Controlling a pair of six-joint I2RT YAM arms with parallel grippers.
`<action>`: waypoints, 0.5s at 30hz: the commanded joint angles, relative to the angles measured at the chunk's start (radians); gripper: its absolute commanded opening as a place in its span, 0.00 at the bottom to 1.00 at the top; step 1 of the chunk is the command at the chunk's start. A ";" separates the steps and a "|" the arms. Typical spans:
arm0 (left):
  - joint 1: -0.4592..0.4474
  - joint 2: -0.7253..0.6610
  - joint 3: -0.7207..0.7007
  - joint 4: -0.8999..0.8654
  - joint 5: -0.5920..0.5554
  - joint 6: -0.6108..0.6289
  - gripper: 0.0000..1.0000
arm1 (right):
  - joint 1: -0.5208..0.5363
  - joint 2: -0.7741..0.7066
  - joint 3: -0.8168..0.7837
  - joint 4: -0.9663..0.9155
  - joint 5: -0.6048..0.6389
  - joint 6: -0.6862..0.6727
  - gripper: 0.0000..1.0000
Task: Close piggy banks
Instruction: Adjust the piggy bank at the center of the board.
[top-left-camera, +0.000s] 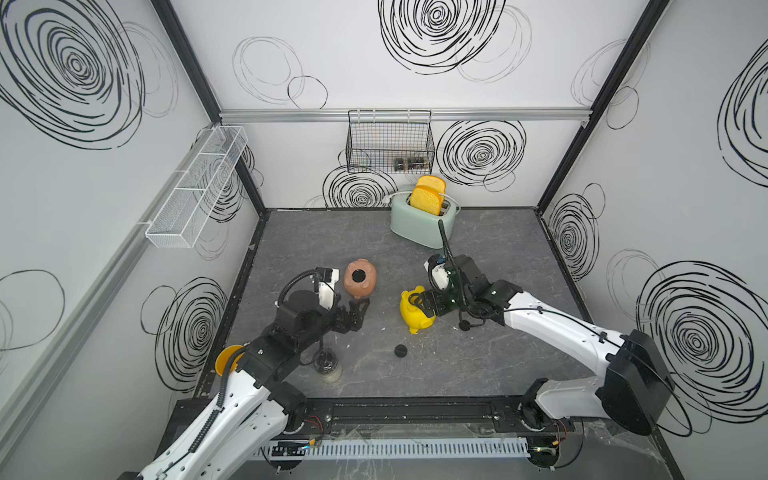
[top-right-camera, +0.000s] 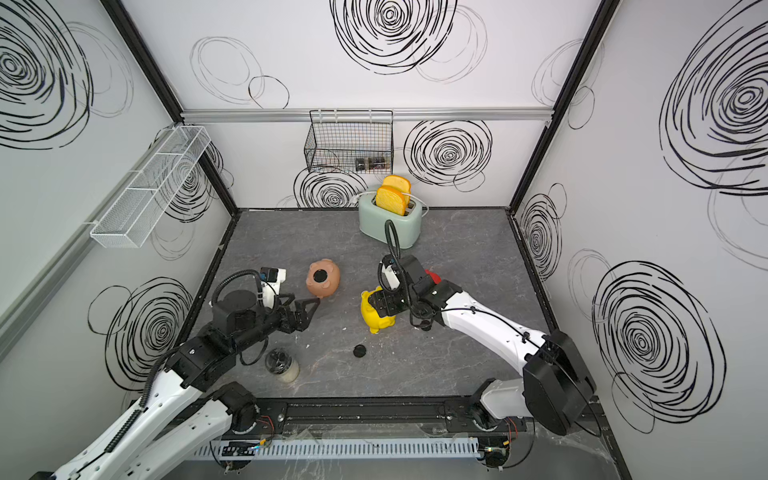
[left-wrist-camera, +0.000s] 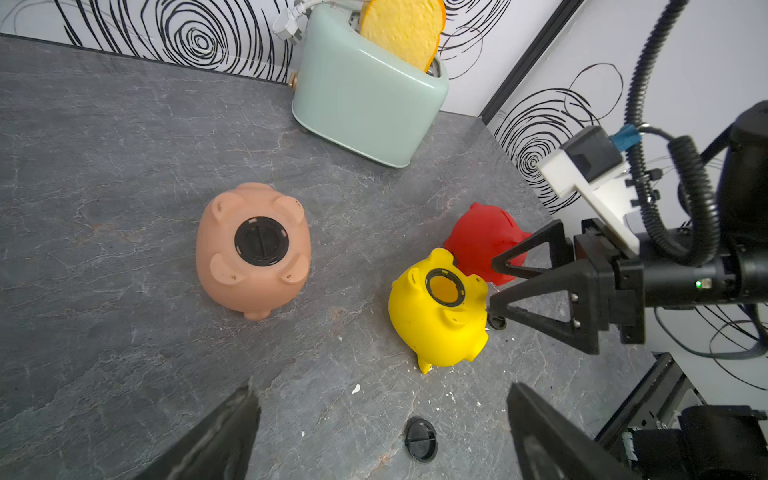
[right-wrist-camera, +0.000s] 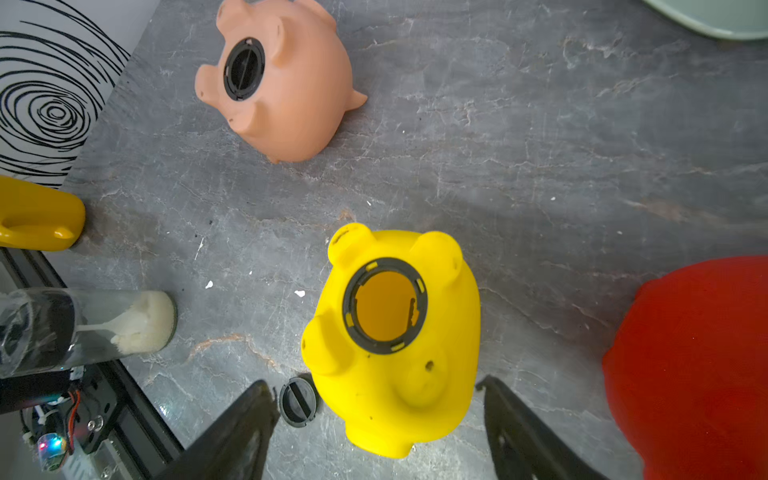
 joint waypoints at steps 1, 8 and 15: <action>-0.006 0.003 -0.004 0.014 -0.004 0.002 0.96 | 0.010 -0.020 -0.042 0.000 -0.007 0.005 0.78; 0.001 0.001 0.018 0.003 -0.025 0.023 0.96 | 0.057 0.006 -0.068 0.024 0.046 0.023 0.86; 0.003 0.066 0.051 0.023 0.037 0.007 0.97 | 0.071 0.031 -0.089 0.031 0.069 0.025 0.82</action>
